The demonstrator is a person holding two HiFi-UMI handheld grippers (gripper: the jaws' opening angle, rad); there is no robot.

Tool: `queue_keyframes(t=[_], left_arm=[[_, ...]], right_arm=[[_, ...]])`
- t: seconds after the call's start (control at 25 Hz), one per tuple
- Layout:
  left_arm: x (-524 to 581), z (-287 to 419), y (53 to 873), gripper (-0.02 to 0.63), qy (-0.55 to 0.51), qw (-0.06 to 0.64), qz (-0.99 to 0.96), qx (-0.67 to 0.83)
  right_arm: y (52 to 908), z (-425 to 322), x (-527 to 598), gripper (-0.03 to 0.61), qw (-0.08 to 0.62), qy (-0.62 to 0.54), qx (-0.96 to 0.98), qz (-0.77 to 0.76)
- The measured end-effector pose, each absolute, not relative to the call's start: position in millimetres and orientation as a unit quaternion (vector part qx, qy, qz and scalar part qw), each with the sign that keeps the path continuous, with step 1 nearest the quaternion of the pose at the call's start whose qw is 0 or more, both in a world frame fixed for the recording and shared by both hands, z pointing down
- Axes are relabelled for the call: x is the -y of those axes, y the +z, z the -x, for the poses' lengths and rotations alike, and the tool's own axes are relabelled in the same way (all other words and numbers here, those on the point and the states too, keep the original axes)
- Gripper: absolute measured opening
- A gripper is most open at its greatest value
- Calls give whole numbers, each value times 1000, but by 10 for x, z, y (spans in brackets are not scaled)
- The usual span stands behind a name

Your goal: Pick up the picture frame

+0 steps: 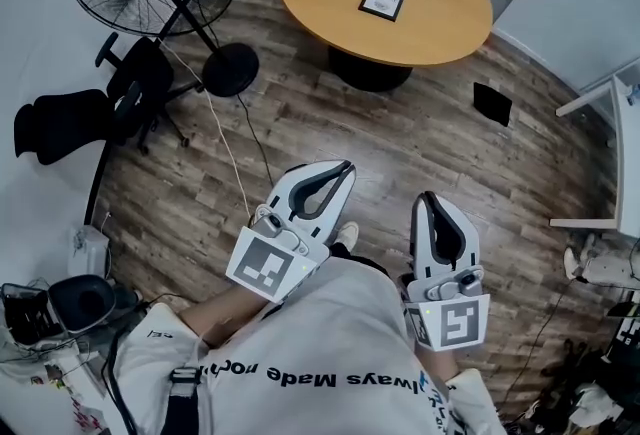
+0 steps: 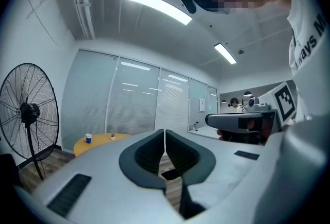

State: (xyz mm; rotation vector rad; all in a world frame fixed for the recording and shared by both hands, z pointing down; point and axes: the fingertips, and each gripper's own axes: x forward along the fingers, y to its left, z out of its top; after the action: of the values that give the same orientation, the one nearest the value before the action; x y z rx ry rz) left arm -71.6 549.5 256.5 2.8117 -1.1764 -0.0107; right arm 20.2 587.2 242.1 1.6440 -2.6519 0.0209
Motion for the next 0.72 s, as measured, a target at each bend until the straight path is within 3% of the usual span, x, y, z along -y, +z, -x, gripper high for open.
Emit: queue_keyframes(t=[0.72], left_arm=[[-5108,405,2686,34,4,61,-917,394]], right_arm=[[2527,-535,-5483,41,18,23,853,-521]])
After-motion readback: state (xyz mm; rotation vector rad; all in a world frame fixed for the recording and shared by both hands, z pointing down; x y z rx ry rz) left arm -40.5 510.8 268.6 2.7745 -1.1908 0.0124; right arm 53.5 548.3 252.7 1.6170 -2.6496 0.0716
